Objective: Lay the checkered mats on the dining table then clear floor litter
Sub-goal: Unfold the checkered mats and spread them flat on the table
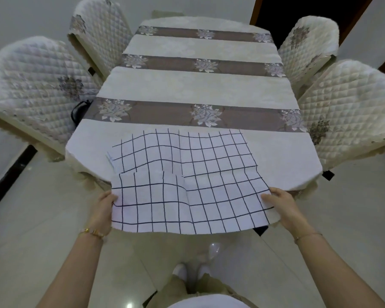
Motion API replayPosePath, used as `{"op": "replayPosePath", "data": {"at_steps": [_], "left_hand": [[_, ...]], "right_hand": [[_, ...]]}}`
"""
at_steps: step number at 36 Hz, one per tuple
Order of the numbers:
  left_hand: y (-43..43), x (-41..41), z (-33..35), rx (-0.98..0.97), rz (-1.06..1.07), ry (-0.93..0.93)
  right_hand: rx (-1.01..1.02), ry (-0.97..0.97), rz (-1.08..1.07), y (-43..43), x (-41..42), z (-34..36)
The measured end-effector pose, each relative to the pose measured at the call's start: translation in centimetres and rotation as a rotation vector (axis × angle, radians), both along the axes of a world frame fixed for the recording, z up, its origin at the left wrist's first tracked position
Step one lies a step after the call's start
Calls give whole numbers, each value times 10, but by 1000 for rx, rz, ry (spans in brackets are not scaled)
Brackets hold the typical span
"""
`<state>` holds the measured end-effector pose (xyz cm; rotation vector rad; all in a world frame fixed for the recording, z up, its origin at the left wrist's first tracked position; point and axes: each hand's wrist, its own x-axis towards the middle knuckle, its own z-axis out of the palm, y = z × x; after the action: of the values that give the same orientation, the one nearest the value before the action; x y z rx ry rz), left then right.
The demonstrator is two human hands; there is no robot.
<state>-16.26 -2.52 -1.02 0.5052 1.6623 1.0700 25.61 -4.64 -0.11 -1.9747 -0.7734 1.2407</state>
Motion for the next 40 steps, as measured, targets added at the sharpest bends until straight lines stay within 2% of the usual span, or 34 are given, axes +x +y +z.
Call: {"op": "replayPosePath", "data": {"at_steps": [7,10,14,19,35,40], "left_hand": [[-2,-2,10,5,-65,-9],[1,-4,11,16,-105,38],[5,5,19,101,-48,140],[9,11,31,192,-5,226],[37,33,87,458,-204,215],[44,68,101,491,-327,185]], "right_hand": [[-29,27,15,6,-1,-5],[-33,64,-31,7,-6,-4],[4,82,-44,9,-12,-4],[137,74,-44,10,-17,3],[473,46,-246,-14,19,60],[486,-18,-323,-44,41,70]]}}
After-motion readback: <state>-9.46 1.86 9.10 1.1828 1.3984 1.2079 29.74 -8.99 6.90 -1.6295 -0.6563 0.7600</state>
